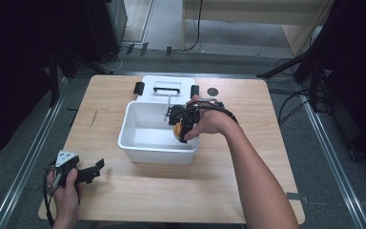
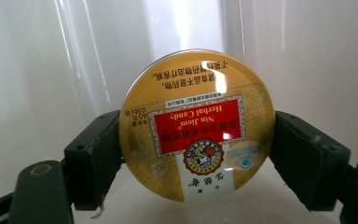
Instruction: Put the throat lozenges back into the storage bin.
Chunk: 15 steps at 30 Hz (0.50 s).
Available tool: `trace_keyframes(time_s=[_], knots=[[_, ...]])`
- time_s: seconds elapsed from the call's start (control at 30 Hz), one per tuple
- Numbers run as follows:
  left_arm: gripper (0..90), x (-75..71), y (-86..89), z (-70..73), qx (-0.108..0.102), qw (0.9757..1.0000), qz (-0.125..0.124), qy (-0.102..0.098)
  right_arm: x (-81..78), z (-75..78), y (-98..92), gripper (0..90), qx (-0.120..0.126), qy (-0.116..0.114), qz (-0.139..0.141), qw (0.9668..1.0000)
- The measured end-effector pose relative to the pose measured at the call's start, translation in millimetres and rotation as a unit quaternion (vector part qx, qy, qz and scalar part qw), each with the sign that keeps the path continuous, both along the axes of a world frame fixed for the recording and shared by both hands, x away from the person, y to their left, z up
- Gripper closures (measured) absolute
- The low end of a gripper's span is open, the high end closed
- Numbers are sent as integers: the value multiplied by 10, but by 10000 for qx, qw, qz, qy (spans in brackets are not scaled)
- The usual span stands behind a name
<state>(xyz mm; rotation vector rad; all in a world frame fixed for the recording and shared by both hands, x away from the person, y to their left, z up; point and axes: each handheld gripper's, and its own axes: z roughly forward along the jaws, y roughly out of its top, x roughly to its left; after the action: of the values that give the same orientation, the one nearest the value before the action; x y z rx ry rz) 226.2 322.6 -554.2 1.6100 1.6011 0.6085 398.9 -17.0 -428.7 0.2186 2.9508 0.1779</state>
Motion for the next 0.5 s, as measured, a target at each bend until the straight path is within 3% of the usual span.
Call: trace_keyframes(time_s=[0.2, 0.5], knots=[[0, 0, -1, 0, 13, 10000, 5, 6, -14, -24, 54, 208, -60, -37, 100, 9999], [0, 1, 0, 0, -12, 10000, 12, 0, -21, -102, 123, 207, -354, -125, 85, 9993]])
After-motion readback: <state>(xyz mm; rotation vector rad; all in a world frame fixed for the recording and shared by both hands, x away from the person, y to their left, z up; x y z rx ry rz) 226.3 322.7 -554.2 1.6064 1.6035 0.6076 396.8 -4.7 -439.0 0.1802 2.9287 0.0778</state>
